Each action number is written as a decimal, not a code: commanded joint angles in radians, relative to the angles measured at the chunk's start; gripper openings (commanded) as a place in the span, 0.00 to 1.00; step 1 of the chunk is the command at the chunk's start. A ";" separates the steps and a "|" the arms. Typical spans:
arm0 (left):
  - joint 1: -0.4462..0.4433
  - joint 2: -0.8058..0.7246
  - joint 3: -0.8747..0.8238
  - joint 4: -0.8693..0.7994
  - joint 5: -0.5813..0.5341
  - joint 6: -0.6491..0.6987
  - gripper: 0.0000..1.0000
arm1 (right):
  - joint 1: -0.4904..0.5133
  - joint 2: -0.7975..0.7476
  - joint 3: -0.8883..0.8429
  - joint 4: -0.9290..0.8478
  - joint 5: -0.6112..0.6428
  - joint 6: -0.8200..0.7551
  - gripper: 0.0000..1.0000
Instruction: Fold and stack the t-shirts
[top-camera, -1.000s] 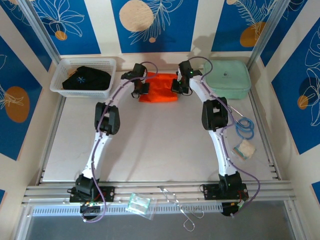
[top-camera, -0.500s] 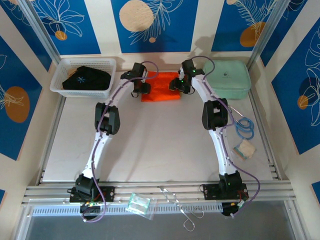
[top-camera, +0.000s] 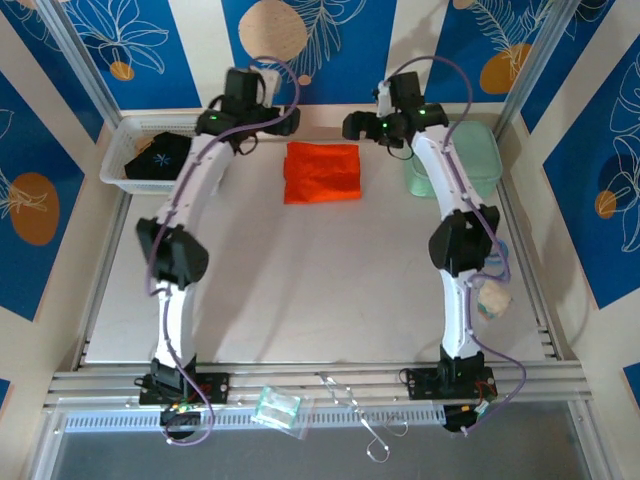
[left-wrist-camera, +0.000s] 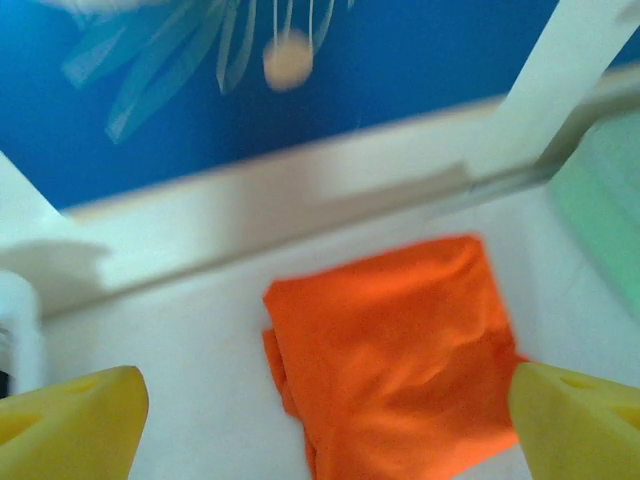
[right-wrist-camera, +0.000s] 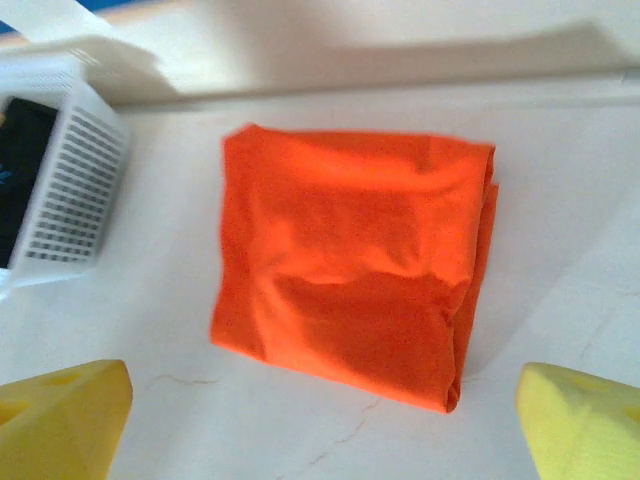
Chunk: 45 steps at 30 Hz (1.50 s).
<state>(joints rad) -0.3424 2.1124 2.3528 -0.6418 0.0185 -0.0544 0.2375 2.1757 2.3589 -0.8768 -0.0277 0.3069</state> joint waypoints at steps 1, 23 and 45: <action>0.008 -0.171 -0.151 0.114 -0.002 0.021 1.00 | 0.022 -0.150 -0.124 0.015 0.042 -0.039 0.99; 0.010 -1.190 -1.857 1.229 -0.423 0.084 0.99 | -0.141 -1.113 -1.592 0.766 0.134 -0.215 0.99; 0.076 -0.539 -2.165 2.009 -0.444 0.229 0.99 | -0.204 -0.958 -2.202 1.850 0.053 -0.298 0.99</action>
<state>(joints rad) -0.2913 1.5776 0.1658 1.1904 -0.4629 0.1825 0.0532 1.1809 0.1799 0.7208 0.0868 0.0246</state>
